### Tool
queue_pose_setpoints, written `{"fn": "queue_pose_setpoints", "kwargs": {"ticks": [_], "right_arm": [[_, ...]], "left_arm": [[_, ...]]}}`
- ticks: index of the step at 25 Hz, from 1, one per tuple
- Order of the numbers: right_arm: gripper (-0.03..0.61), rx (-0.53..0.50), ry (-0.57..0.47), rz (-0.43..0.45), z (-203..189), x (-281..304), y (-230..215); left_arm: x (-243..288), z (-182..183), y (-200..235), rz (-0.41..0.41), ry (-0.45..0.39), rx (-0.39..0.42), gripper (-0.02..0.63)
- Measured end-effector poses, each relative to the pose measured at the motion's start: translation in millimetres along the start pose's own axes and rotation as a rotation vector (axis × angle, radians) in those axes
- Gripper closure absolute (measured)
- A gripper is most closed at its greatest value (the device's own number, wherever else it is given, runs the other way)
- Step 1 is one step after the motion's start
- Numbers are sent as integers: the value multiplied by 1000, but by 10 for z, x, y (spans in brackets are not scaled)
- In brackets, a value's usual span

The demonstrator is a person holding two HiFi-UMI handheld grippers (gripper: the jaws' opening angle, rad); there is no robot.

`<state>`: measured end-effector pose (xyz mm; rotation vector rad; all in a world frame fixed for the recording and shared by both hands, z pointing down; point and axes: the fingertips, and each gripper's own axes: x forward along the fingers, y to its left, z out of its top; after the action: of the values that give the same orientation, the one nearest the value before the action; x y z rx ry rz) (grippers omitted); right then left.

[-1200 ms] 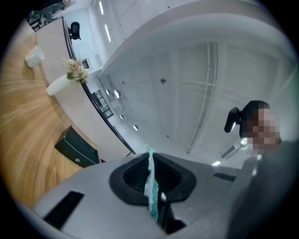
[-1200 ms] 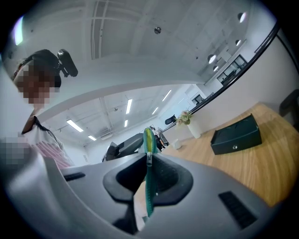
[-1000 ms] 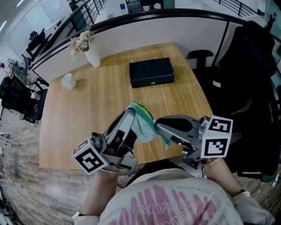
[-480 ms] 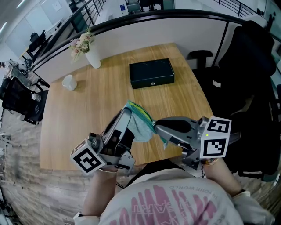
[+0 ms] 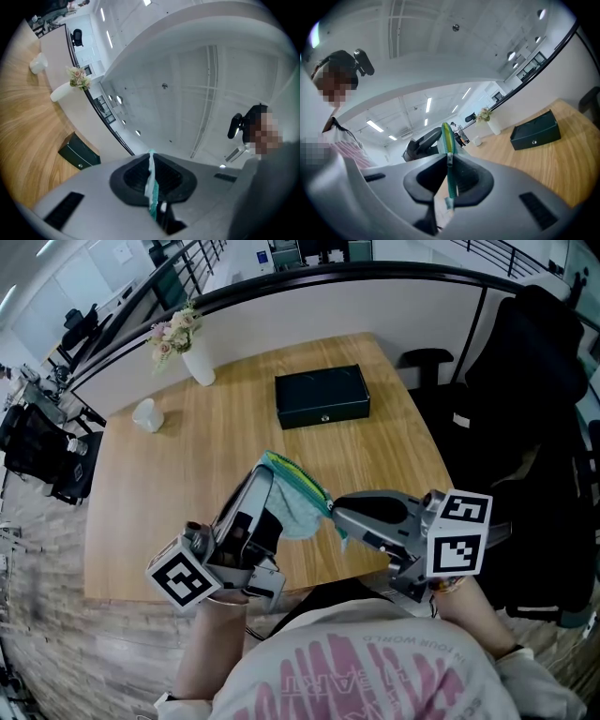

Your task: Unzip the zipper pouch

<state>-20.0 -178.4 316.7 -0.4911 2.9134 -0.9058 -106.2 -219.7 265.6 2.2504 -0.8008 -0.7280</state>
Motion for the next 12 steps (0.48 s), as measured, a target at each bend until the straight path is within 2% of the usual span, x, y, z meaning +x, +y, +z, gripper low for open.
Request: {"fn": "queue_pose_setpoints", "kwargs": {"ticks": [5,8,12], "right_arm": [[548,-9,4,-2,-4,-50,3],[547,-12,4,-14,-17,-108,22],[546,-15,-1,-13,-74,-190,258]], "left_arm": [[10,29,-28,-2,-6,7,597],[17,74,-89,-13,-36,-29,597],[-101,70,-324,-27,-35,-21,597]]}}
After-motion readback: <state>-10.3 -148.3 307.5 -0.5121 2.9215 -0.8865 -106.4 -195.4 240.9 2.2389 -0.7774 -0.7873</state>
